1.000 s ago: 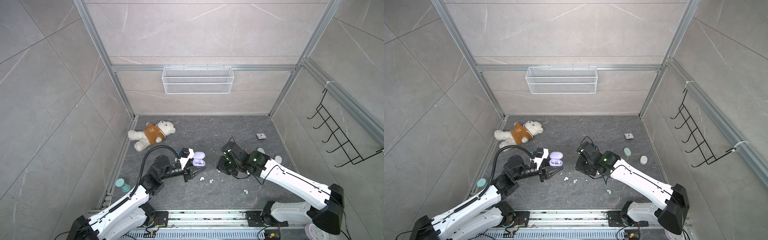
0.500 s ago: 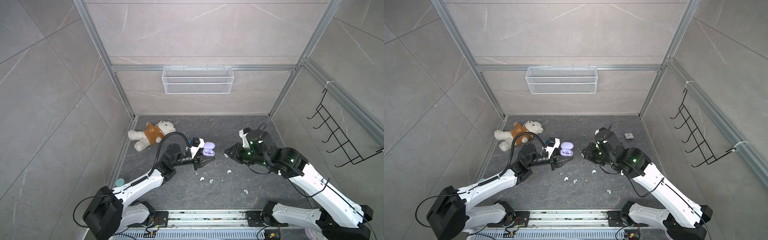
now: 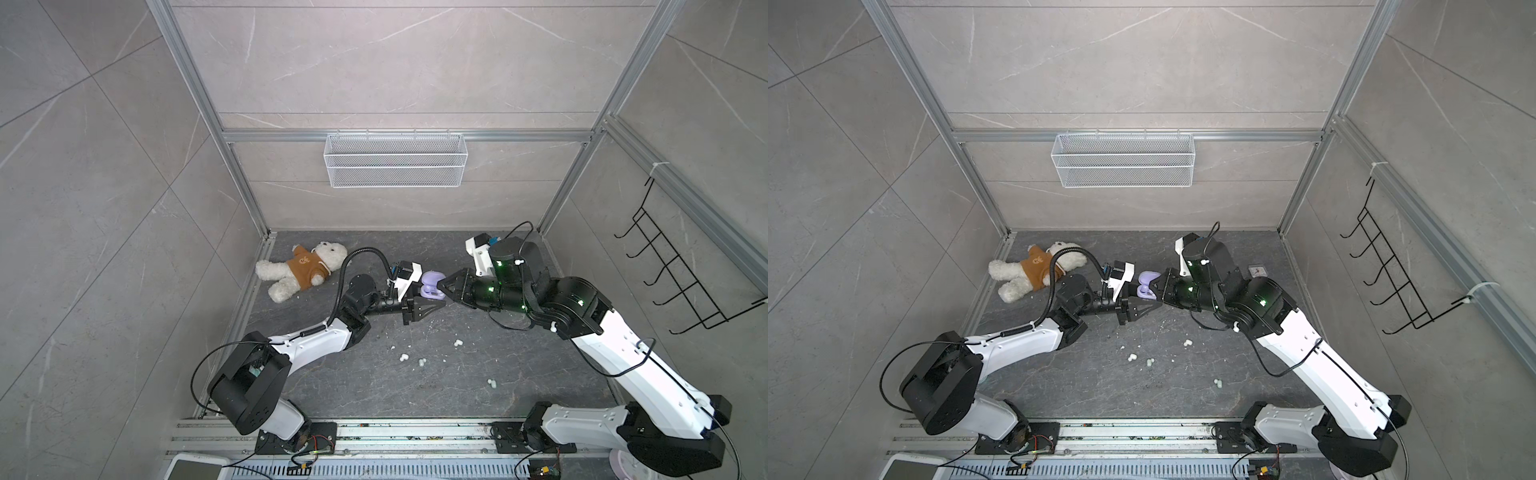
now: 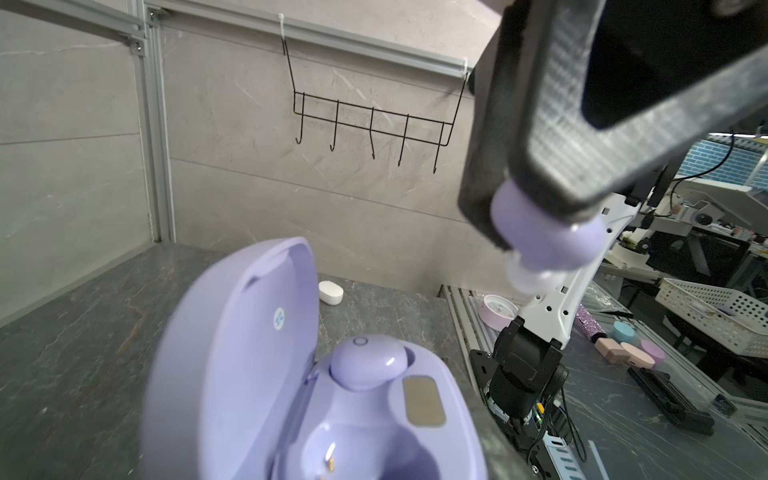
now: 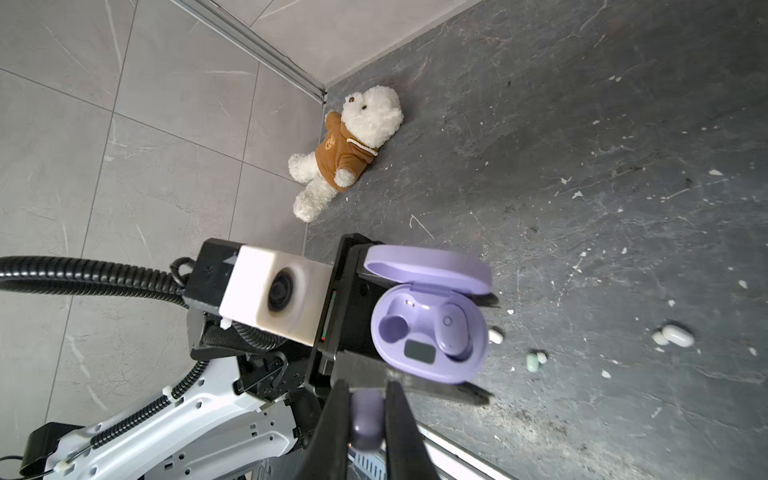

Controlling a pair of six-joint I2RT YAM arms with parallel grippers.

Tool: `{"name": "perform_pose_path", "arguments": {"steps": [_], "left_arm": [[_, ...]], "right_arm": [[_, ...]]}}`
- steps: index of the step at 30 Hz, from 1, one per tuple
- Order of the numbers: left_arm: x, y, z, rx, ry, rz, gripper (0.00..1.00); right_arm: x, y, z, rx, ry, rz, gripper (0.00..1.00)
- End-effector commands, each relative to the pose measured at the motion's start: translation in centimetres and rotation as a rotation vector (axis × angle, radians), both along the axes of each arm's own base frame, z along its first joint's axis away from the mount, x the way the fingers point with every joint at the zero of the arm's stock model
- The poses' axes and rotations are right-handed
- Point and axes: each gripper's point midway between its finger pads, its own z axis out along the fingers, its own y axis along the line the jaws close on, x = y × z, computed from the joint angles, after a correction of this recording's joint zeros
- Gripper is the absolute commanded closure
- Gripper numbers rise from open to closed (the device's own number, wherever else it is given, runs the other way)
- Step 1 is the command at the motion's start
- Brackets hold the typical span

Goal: Insert the wireless bluetooth earbuds into the charging case
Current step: 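Lift the earbud with the right gripper toward the case in the left gripper, then press the earbud into the empty case slot and open the right gripper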

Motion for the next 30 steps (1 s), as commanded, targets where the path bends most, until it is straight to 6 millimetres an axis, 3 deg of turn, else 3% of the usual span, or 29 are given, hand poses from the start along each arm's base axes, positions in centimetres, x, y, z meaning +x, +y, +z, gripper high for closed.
{"name": "perform_pose_path", "arguments": {"steps": [1,16,30], "left_arm": [[-1.4,0.0,3.8,-0.104,-0.099,-0.062,0.70],[-2.0,0.2,4.6,-0.130,-0.108,-0.077,0.69],[-2.3,0.7,5.0,-0.137,-0.127,-0.067,0.69]], "right_arm": [[0.6,0.7,0.6,0.015,-0.045,0.029,0.86],[1.3,2.2,-0.6,0.067,-0.014,0.054,0.86],[0.9,2.0,-2.3,0.063,0.033,0.047,0.87]]}}
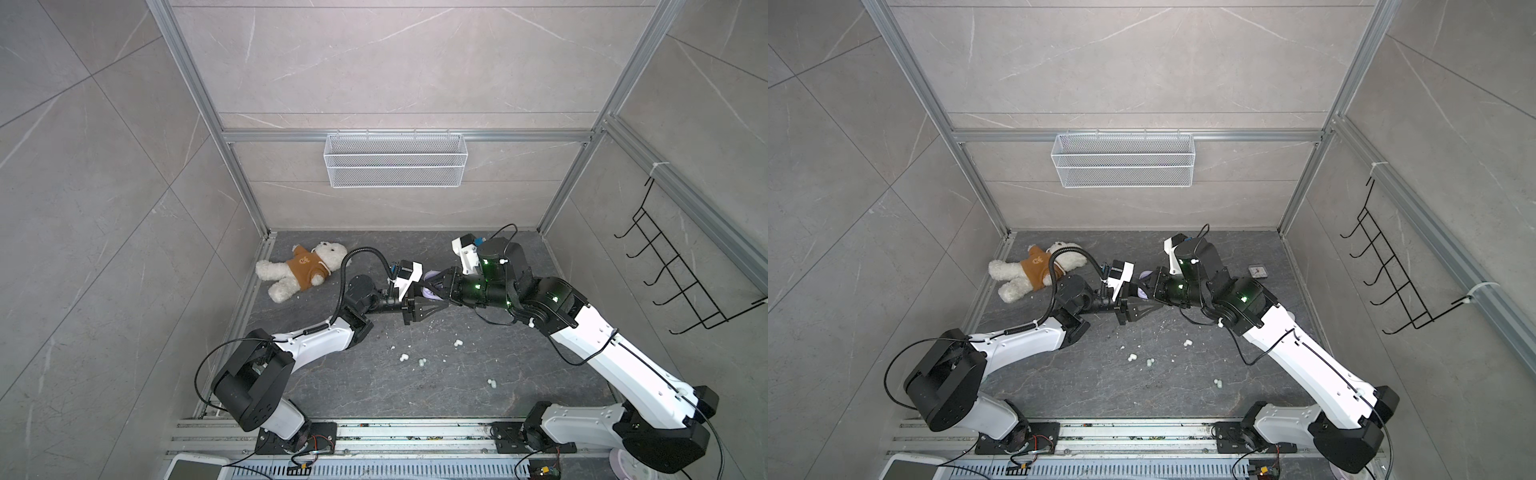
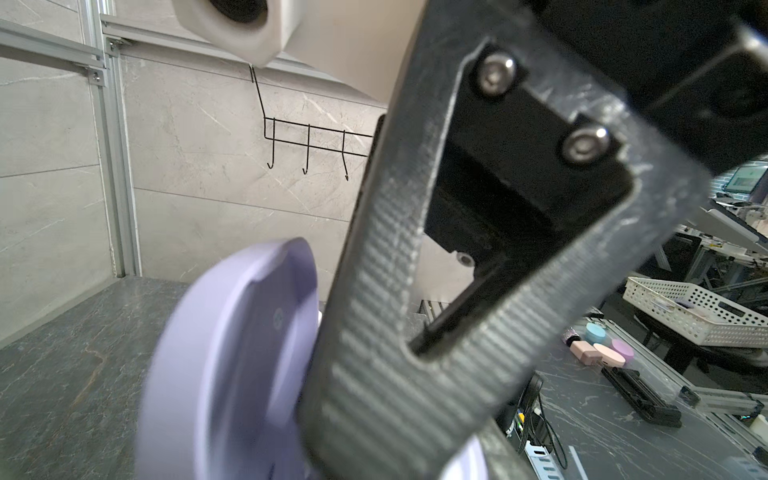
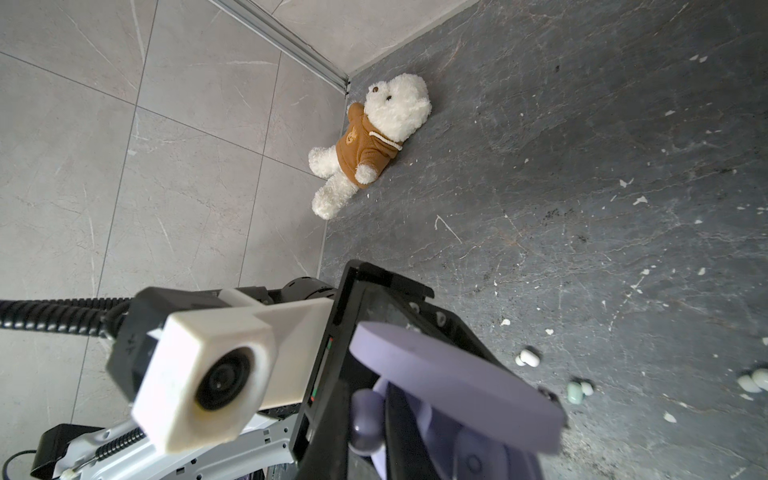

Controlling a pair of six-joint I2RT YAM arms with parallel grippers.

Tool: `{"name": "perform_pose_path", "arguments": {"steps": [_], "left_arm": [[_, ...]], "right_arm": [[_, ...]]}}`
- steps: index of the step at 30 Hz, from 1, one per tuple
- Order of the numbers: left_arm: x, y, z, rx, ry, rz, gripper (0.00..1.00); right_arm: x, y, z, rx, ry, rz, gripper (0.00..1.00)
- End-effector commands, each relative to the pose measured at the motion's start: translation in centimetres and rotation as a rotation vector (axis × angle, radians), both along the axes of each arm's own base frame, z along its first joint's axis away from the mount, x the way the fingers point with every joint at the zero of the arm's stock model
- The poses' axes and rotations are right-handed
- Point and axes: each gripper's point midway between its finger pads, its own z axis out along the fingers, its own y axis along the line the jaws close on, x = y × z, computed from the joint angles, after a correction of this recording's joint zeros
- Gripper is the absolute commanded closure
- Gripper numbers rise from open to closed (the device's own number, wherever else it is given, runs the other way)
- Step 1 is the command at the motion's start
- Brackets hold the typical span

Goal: Insert the wireless bluetooth earbuds into the charging case
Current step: 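Press the earbud into the empty case slot and open the right gripper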

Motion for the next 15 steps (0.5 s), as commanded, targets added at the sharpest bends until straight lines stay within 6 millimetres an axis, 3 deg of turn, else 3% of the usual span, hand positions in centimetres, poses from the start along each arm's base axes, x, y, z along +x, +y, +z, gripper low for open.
{"name": "perform_pose_path", "arguments": {"steps": [1,9,15], "left_arm": [[-1.29,0.83,3.63,-0.088,-0.106,-0.010,0.69],[-1.42,1.09,3.85,-0.089,-0.119,0.003,0.69],[-1.45,1.13,3.86,-0.086,-0.123,0.007,0.69]], "right_arm": [[-0.46,-0.26,-0.72,-0.008,0.025,0.000,0.86],[-0.95,-0.90,-0.65,-0.025,0.030,-0.003,0.83],[-1.12,-0.93,-0.48,-0.023,0.028,0.005,0.75]]}}
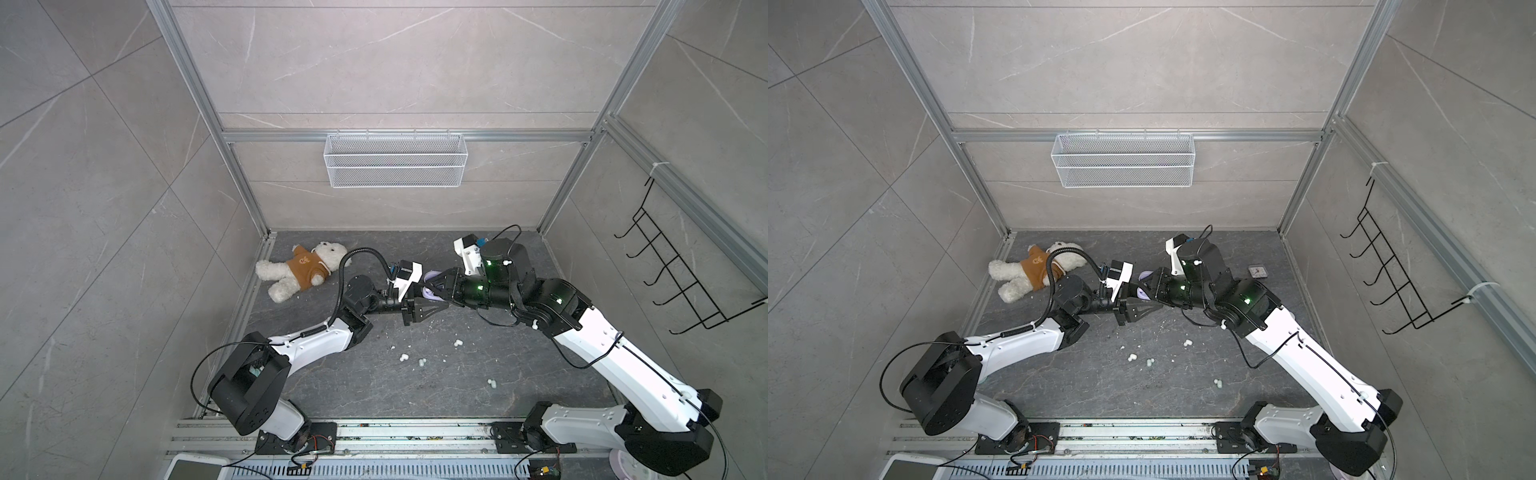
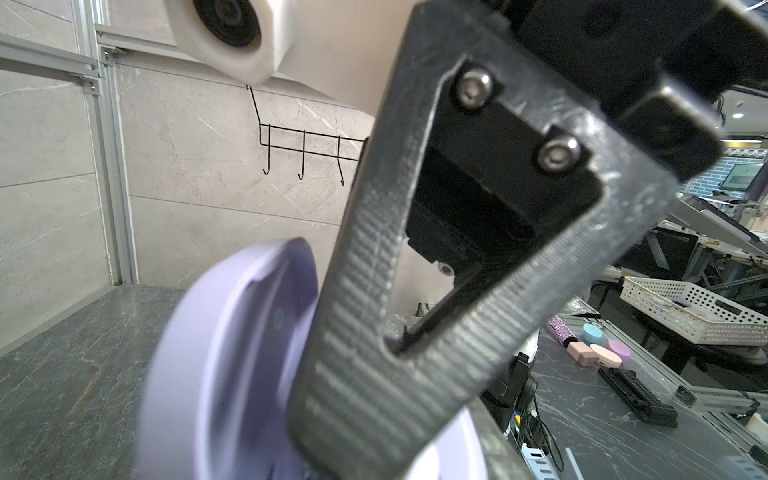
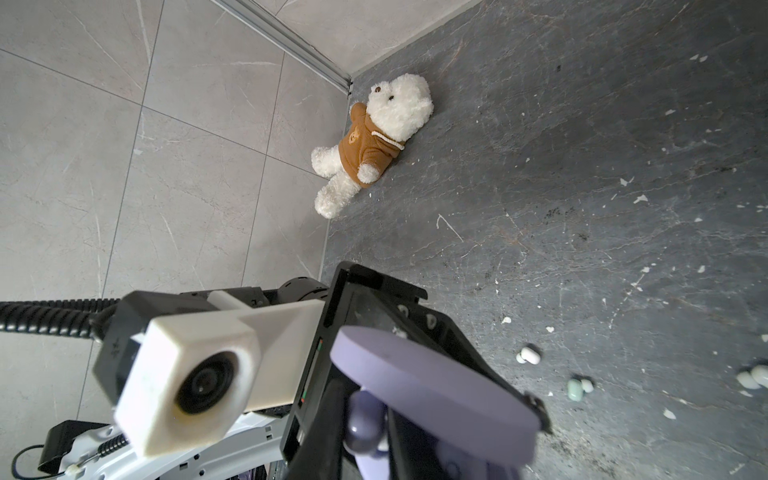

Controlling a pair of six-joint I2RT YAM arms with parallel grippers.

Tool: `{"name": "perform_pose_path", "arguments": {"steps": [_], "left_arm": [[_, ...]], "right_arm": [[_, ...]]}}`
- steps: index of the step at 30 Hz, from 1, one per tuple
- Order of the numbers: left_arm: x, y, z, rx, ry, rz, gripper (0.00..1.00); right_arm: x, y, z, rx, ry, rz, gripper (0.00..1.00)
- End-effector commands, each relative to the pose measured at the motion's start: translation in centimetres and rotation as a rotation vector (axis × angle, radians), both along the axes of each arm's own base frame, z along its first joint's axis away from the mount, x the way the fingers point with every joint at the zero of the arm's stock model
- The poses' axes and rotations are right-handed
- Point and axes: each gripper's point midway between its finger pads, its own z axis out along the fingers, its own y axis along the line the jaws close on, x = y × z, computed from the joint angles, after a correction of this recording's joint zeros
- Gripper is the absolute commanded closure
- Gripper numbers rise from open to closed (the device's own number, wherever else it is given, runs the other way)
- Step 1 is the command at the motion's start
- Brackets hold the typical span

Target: Insert the wireless bluetooth earbuds into the charging case

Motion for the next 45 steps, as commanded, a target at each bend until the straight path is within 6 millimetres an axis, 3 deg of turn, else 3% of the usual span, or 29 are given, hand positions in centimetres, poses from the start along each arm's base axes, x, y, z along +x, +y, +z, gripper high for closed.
{"name": "perform_pose_path", "arguments": {"steps": [1,12,24,29,33,38,41,45], "left_arm": [[-1.1,0.9,3.2,-0.080,-0.112,0.008,0.69],[-1.1,1.0,3.3,-0.073,-0.124,0.019,0.69],[-1.2,1.2,2.8,-0.047,-0.116,0.028,0.69],[-1.5,1.4,2.6,-0.033,-0.112,0.026,0.68],[-1.8,1.5,2.6,-0.031,-0.112,0.021,0.69],[-2.0,1.5,2.4,-0.023,-0.116,0.018,0.69],[-2.0,1.4,2.5,-0.025,-0.116,0.015,0.68],[-2.1,1.4,2.6,-0.023,-0.120,0.015,0.68]], "right_arm": [[-0.8,-0.6,-0.8,-0.029,0.032,0.003,0.74],[-1.0,-1.1,-0.1,-0.040,0.022,-0.004,0.67],[-2.0,-2.9,3.4,-0.088,-0.014,-0.003,0.55],[-1.1,-4.0,4.7,-0.150,-0.023,-0.017,0.51],[0.4,-5.0,4.0,-0.222,0.016,-0.037,0.53],[2.2,-3.8,3.2,-0.258,0.044,0.008,0.54],[2.4,-2.4,2.7,-0.268,0.064,0.083,0.55],[1.4,-2.1,2.1,-0.293,0.099,0.144,0.56]]}}
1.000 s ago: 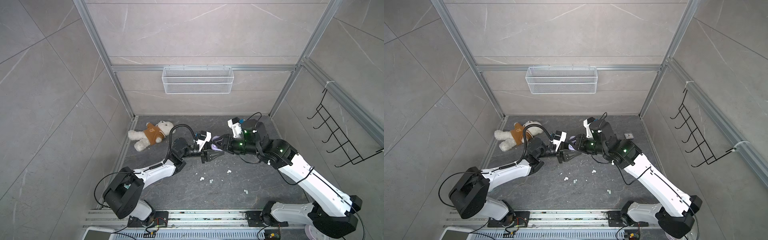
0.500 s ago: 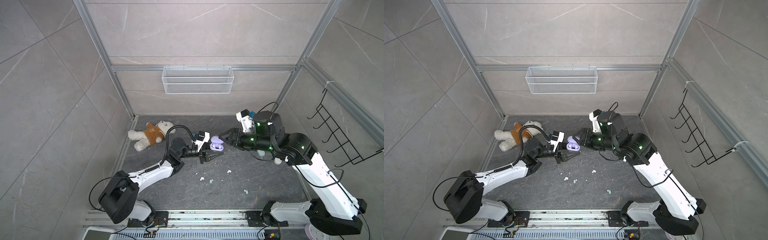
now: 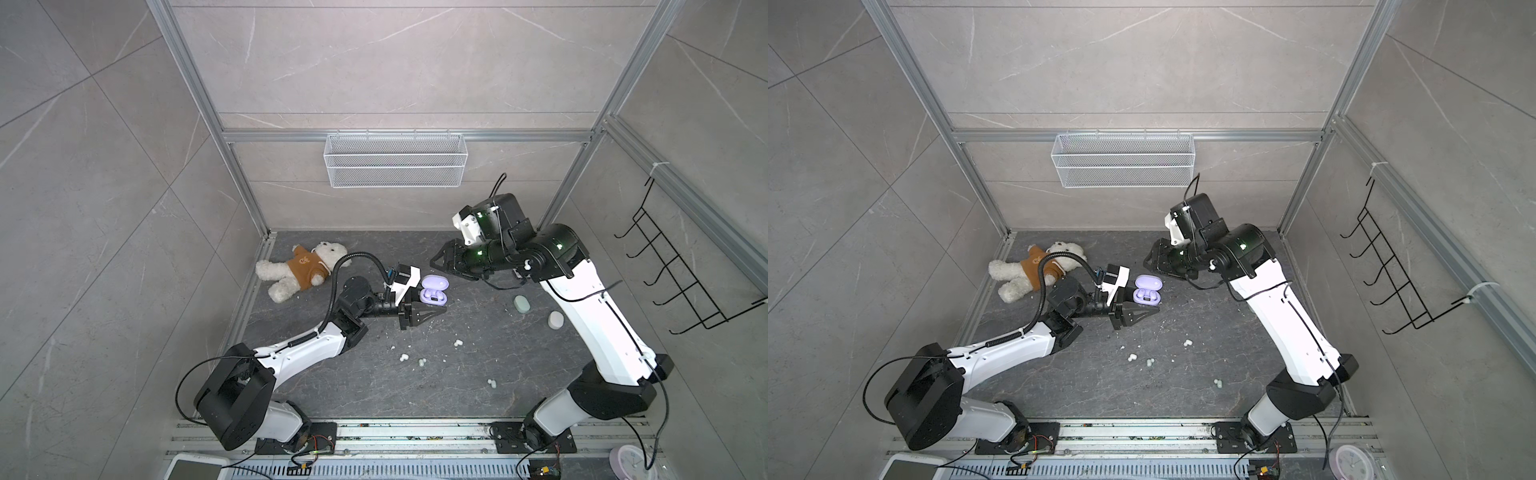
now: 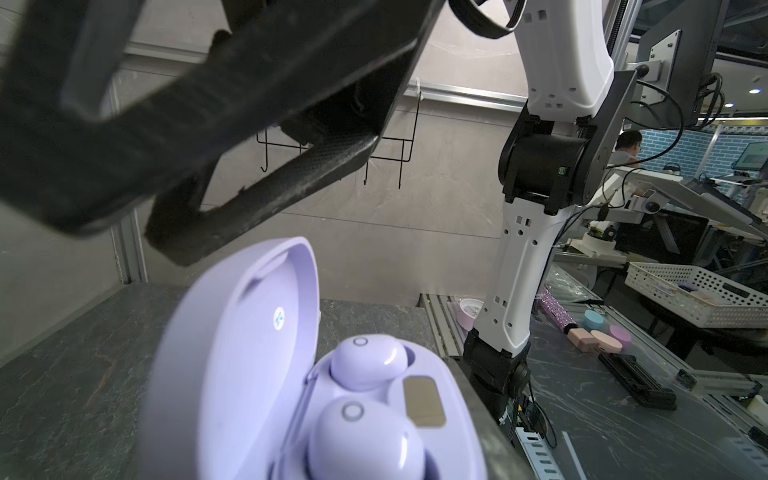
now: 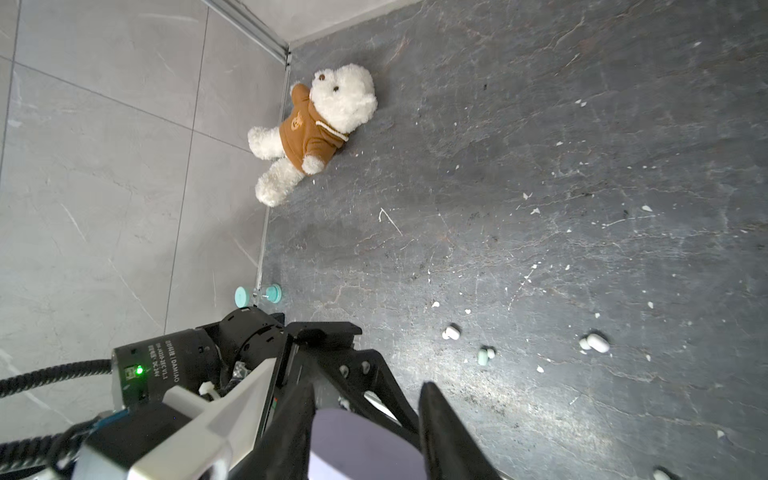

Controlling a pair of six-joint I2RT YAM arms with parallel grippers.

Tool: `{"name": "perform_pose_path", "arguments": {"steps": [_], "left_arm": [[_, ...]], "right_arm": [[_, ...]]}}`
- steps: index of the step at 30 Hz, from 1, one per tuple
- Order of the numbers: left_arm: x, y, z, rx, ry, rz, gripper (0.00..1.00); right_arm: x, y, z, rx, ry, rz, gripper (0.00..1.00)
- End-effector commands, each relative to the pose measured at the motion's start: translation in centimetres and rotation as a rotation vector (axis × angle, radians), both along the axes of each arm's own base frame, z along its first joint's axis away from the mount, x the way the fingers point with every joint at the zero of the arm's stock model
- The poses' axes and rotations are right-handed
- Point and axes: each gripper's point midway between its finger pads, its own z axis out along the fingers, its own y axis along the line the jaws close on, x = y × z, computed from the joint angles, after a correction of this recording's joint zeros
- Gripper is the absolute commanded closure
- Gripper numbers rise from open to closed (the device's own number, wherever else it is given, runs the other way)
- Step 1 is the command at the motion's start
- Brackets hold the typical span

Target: Insert the wireless bluetooth earbuds into the charging case

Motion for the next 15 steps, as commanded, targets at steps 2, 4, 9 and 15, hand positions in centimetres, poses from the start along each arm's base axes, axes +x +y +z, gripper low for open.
{"name": "perform_pose_path", "arguments": {"steps": [2,4,9,15], "left_arm": [[-0.8,0.6,2.1,-0.052,-0.089,0.005,0.68],[-0.8,0.6,2.2,-0.051,-0.093,0.009,0.68],[-0.7,0.6,2.1,-0.049,-0.093,0.012,0.68],[-0.6,0.6,2.2,-0.048,-0.098,0.017,0.68]], "right_arm": [[-2.9,-0.4,0.2,-0.018,0.038,0.092,0.57],[-4.0,-0.5,0.0,-0.015,0.058,0.100,0.57],[-6.6,-0.5,-1.0,-0.042,0.103,0.139,0.58],[-7.3,-1.5,-1.9,-0.094,0.125,0.117,0.57]]}}
